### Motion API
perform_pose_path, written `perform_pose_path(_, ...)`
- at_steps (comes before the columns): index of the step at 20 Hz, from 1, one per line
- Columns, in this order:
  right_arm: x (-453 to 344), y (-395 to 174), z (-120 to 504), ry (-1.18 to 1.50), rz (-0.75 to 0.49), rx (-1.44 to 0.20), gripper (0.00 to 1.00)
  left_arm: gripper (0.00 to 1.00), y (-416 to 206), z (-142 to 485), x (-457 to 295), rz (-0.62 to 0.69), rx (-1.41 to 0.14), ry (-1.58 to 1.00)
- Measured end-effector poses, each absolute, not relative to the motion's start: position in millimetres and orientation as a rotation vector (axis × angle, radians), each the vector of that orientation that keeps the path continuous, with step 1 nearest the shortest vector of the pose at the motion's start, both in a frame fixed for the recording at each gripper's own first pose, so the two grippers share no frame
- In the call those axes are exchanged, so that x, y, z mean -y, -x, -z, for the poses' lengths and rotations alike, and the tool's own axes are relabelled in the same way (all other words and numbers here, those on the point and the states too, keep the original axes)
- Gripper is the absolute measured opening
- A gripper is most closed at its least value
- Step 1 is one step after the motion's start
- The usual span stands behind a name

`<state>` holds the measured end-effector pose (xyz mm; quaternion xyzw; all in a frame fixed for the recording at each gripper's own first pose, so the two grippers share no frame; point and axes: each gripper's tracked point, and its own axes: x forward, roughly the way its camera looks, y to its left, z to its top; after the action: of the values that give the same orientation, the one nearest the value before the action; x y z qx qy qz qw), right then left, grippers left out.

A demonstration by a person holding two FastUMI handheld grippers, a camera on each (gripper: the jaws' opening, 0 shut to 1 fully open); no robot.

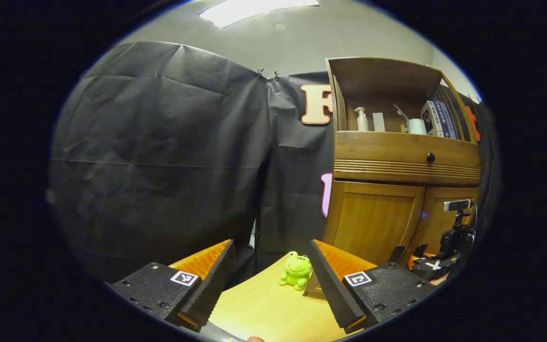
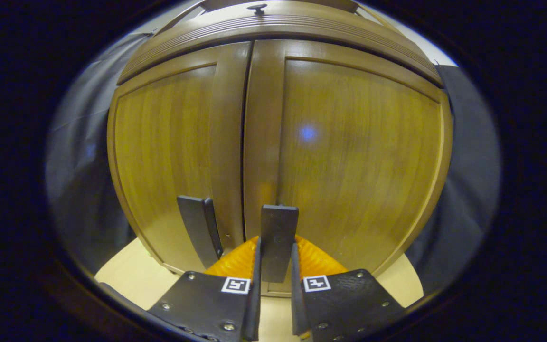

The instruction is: Open the right door of the double-door shoe cabinet with the right hand, and open the left door with the left hand.

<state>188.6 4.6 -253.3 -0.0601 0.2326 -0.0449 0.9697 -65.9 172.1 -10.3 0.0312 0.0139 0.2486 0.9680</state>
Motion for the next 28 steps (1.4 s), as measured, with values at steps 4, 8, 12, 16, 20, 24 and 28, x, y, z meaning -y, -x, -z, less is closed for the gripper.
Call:
perform_pose_path(4,-4,-186,249,0.111,0.094,-0.467,0.27,0.92,59,10,-168,-0.478,-0.026,-0.068)
perform_pose_path(8,-4,-183,243,0.099,0.092,-0.465,0.27,0.92,56,13,-162,-0.451,-0.03,-0.064)
perform_pose_path(12,-4,-180,231,0.093,0.099,-0.457,0.27,0.92,51,16,-152,-0.415,-0.037,-0.056)
perform_pose_path(16,-1,-170,223,0.088,0.101,-0.453,0.27,0.92,50,18,-141,-0.383,-0.039,-0.06)
perform_pose_path(20,4,-155,217,0.076,0.107,-0.447,0.27,0.92,47,19,-127,-0.34,-0.043,-0.062)
perform_pose_path(24,13,-142,208,0.075,0.123,-0.435,0.26,0.92,48,21,-111,-0.289,-0.043,-0.068)
perform_pose_path(28,18,-140,205,0.073,0.153,-0.422,0.26,0.92,50,24,-97,-0.238,-0.052,-0.073)
